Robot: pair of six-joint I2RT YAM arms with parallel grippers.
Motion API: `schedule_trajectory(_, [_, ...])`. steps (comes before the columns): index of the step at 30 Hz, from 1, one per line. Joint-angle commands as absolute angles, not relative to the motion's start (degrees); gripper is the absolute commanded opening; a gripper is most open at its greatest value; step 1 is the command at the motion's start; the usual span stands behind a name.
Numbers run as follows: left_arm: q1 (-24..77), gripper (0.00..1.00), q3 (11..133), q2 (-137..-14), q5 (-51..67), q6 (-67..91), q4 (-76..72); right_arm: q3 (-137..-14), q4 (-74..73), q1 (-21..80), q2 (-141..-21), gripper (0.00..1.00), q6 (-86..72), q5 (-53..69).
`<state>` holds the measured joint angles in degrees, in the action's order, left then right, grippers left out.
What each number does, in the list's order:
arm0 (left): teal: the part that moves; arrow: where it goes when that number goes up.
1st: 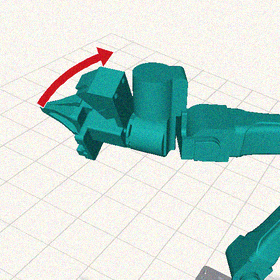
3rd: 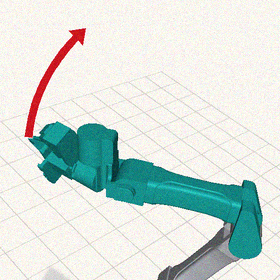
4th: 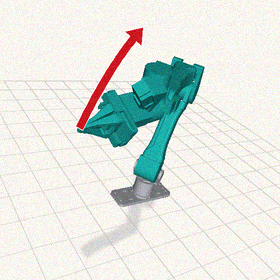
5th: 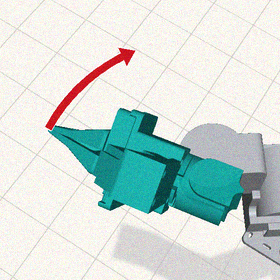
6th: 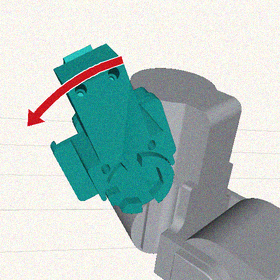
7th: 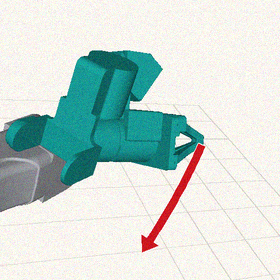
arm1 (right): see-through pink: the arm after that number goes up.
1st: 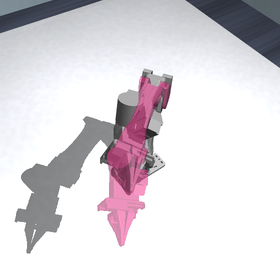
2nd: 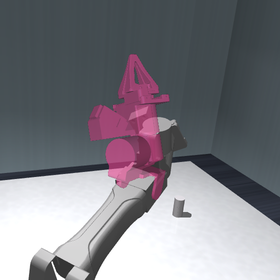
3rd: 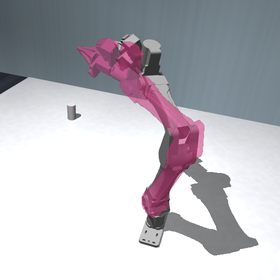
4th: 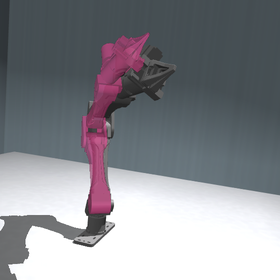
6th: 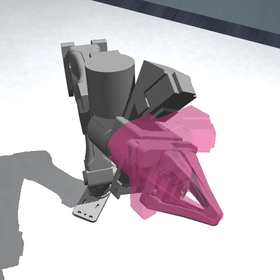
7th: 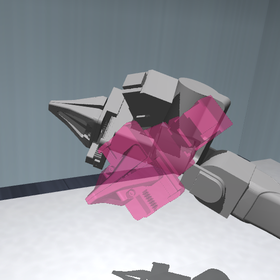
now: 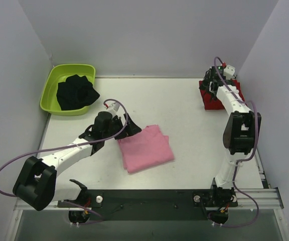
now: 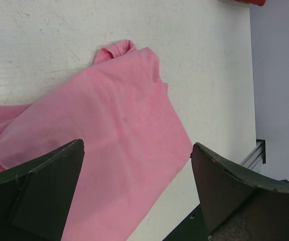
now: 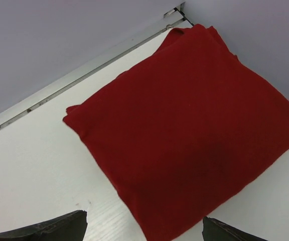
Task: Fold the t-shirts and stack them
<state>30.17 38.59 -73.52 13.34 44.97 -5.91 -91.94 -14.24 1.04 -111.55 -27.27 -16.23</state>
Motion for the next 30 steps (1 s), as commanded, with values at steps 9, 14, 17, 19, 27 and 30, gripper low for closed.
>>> schedule_trajectory(9, [30.6,0.97,43.4,-77.9,13.8,41.0,-5.4,-108.0,-14.2,-5.9,-126.4,1.0,-32.1,-4.0])
schedule_trajectory(14, [30.6,0.97,44.9,-81.0,14.2,41.0,-5.6,-109.3,-14.2,-6.2,-129.4,1.0,-34.0,-0.8])
schedule_trajectory(17, [30.6,0.97,45.4,-81.8,14.7,41.0,-5.8,-108.8,-14.3,-6.2,-130.1,1.0,-35.6,2.1])
schedule_trajectory(19, [30.6,0.97,45.4,-81.9,14.7,41.0,-5.7,-108.5,-15.5,-6.2,-130.7,1.0,-36.6,3.8])
schedule_trajectory(27, [30.6,0.97,44.2,-80.2,14.4,41.1,-5.1,-106.3,-19.9,-6.5,-132.7,1.0,-42.4,7.5])
schedule_trajectory(30, [30.5,0.97,43.4,-78.8,14.1,41.2,-4.7,-104.1,-19.9,-6.6,-132.1,1.0,-43.5,8.5])
